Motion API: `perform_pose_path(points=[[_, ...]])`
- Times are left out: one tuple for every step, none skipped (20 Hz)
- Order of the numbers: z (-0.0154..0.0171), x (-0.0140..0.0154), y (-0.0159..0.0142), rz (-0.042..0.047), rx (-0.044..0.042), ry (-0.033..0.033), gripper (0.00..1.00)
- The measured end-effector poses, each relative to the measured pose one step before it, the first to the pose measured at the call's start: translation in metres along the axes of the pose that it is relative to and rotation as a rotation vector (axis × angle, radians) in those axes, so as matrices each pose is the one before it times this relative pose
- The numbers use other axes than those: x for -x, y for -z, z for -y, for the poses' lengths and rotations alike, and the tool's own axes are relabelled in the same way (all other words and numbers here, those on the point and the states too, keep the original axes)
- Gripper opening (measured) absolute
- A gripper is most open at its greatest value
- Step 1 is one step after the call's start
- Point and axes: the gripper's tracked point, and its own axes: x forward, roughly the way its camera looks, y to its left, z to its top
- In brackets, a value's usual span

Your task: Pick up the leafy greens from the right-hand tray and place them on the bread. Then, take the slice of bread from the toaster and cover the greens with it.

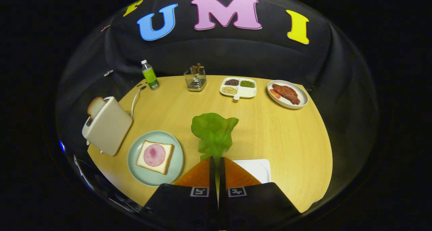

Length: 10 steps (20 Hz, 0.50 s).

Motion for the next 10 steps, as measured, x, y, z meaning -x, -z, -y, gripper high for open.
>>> perform_pose_path(points=[[-0.01464, 0.00043, -0.00111, -0.00192, -0.00786, -0.03442, 0.05], [-0.01477, 0.00122, 0.00012, -0.00399, -0.00515, -0.03167, 0.05], [-0.00942, -0.00091, -0.00131, 0.00226, 0.00953, -0.01359, 0.05], [-0.00749, -0.00082, -0.00219, 0.00235, 0.01715, -0.00353, 0.05], [-0.00878, -0.0013, -0.00065, 0.00004, 0.00715, -0.00654, 0.05], [-0.01131, -0.00121, 0.00054, -0.00143, -0.00121, -0.00812, 0.05], [-0.01147, -0.00211, -0.00203, 0.00112, 0.00022, -0.00754, 0.06], [-0.00851, -0.00171, -0.00082, 0.00342, 0.00996, -0.00072, 0.06], [-0.00843, -0.00299, 0.00154, -0.00383, 0.01587, 0.0011, 0.05], [-0.00924, -0.00356, 0.0021, -0.00929, 0.01724, -0.00082, 0.05]])
